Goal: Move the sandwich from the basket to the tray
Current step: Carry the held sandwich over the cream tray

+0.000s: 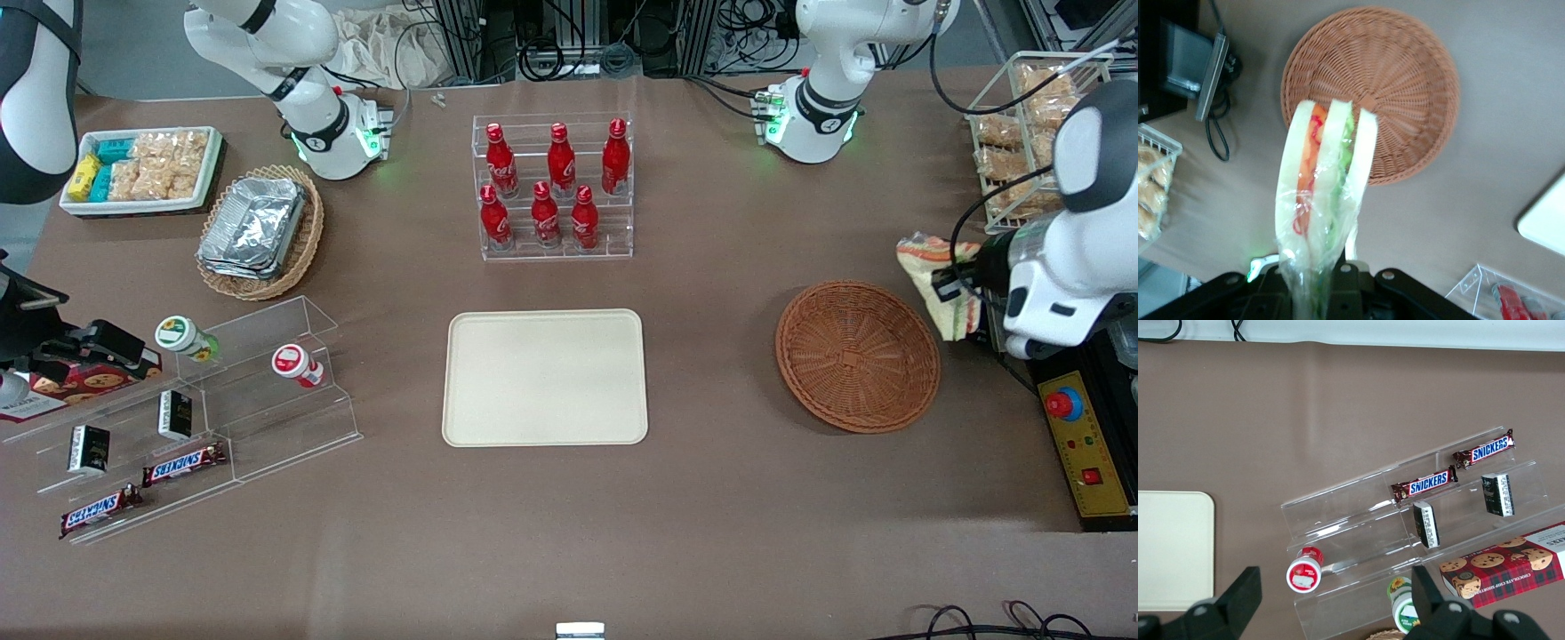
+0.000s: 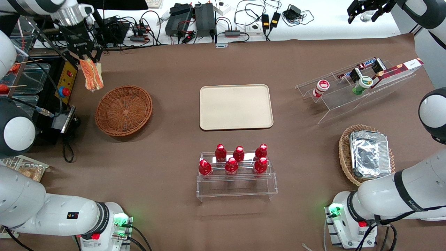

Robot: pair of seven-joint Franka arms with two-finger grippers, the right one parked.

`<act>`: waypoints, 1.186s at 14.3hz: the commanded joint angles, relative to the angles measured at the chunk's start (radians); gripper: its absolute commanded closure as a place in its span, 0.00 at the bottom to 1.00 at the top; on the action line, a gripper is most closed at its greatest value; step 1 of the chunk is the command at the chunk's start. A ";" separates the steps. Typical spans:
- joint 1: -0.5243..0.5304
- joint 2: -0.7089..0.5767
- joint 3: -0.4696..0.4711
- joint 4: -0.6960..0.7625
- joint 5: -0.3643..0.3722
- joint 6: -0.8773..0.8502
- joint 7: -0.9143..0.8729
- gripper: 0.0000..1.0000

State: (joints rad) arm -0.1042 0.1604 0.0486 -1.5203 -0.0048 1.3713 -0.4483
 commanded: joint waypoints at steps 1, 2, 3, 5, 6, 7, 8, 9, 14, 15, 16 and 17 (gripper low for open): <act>-0.005 0.028 -0.094 0.092 -0.010 -0.049 0.059 0.96; -0.005 0.039 -0.152 0.115 -0.009 -0.047 0.050 0.94; -0.003 0.053 -0.206 0.124 -0.009 -0.044 0.027 0.95; -0.003 0.103 -0.286 0.133 -0.030 0.001 0.008 0.95; -0.005 0.131 -0.326 0.134 -0.044 0.049 0.003 0.95; -0.005 0.160 -0.364 0.134 -0.046 0.098 -0.004 0.95; -0.014 0.198 -0.413 0.134 -0.040 0.148 -0.038 0.95; -0.044 0.237 -0.430 0.132 -0.028 0.201 -0.100 0.95; -0.166 0.413 -0.431 0.135 0.019 0.492 -0.260 0.95; -0.182 0.439 -0.431 0.134 0.020 0.524 -0.267 0.95; -0.196 0.464 -0.429 0.135 0.020 0.541 -0.273 0.95; -0.213 0.484 -0.427 0.135 0.020 0.564 -0.279 0.95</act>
State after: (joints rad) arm -0.2851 0.5976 -0.3813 -1.4327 -0.0033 1.9196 -0.6928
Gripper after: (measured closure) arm 0.846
